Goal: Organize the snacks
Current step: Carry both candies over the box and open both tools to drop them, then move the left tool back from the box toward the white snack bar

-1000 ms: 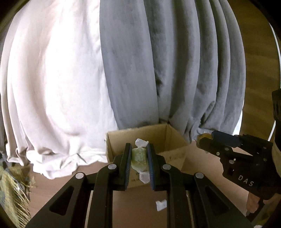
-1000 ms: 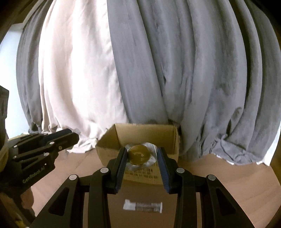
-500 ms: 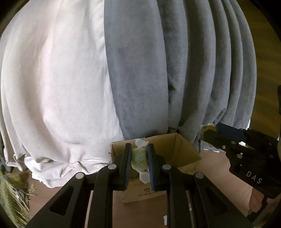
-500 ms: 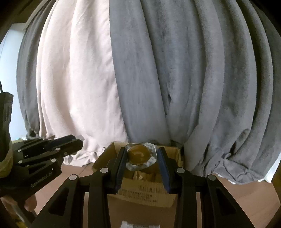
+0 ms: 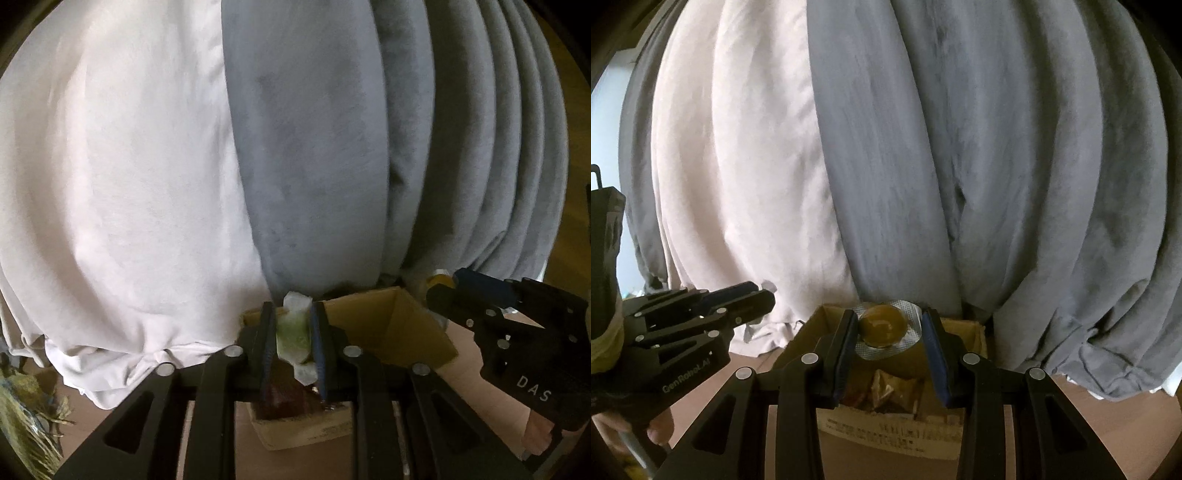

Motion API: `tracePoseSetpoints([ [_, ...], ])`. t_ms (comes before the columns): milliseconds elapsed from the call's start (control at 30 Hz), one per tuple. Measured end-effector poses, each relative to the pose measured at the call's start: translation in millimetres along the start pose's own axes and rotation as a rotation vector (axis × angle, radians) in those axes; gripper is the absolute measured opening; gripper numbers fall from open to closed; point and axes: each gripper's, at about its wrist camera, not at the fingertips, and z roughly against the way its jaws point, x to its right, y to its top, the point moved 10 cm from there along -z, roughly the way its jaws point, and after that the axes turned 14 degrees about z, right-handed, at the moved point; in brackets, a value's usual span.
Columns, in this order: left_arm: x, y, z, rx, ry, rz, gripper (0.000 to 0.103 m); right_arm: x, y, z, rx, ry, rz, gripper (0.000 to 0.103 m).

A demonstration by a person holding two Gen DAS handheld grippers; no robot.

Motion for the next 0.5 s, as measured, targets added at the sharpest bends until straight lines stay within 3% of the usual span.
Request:
tracePoseSetpoints([
  [67,-3,0,-6,-0.005,0.008,0.005,0.042,2,-2,-10,-0.017,0.004,-0.010,0.038],
  [133,-6,-1,-7,-0.005,0.022,0.008,0.046,4,-5,-18,-0.039,0.005,-0.019,0.045],
  [167,-7,-3,-6,-0.003,0.026,0.007,0.049,6,-7,-22,-0.052,-0.002,-0.025,0.055],
  [200,-8,-5,-4,0.000,0.031,0.005,0.054,7,-7,-23,-0.052,-0.008,-0.026,0.059],
  [500,3,-22,21,0.007,0.003,-0.029,0.062,2,-22,-4,-0.060,-0.015,-0.016,0.060],
])
